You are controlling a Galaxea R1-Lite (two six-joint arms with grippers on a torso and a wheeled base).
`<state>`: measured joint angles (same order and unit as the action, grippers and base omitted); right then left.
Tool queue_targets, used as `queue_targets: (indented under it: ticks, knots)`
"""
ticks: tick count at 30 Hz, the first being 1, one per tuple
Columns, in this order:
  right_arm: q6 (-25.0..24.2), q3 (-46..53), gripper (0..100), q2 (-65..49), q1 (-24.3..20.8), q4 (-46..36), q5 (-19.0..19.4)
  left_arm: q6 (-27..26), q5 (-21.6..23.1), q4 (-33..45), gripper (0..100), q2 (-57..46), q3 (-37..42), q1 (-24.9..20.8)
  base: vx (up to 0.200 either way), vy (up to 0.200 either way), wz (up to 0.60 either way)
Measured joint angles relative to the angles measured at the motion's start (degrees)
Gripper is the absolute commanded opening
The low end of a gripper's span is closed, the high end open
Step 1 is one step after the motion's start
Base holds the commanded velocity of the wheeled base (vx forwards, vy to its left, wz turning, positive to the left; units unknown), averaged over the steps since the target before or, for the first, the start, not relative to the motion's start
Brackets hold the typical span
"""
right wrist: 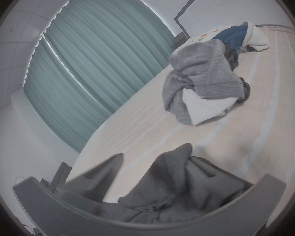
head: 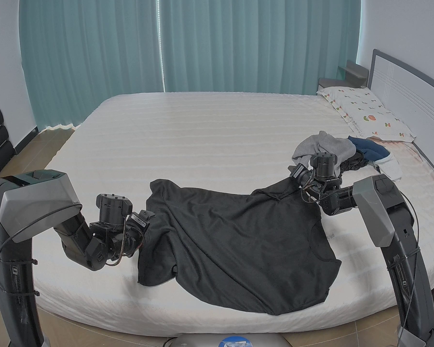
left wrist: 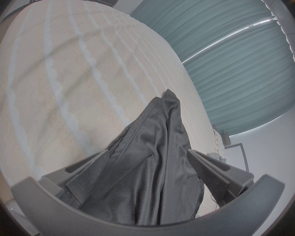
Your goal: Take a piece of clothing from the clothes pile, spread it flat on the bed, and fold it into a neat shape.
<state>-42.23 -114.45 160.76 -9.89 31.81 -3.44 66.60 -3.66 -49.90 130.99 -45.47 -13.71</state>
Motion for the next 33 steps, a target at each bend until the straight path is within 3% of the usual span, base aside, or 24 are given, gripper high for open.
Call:
queue_targets:
  ticks: [6,10,18,27,33]
  knots:
    - [0.29,2.82,100,0.07,0.94,-0.68,0.00,0.00,0.10,0.00,100,0.00,0.07,0.00,0.000,0.000,0.00]
    - [0.30,10.06,100,-2.84,1.62,-0.50,2.73,-0.01,0.84,-0.05,100,-0.12,0.46,0.02,0.000,0.000,0.00]
    - [0.46,31.65,100,-13.63,3.45,2.97,8.22,-0.34,3.66,-2.46,100,-1.33,3.19,0.13,0.000,0.000,0.00]
    - [0.82,57.37,100,-26.90,5.10,12.84,13.18,-1.16,4.74,-4.97,100,-2.90,5.97,0.24,0.000,0.000,0.00]
    - [1.87,74.55,100,-34.30,6.83,19.72,15.91,-1.43,5.60,-6.05,100,-4.17,9.09,0.02,-0.200,0.000,0.00]
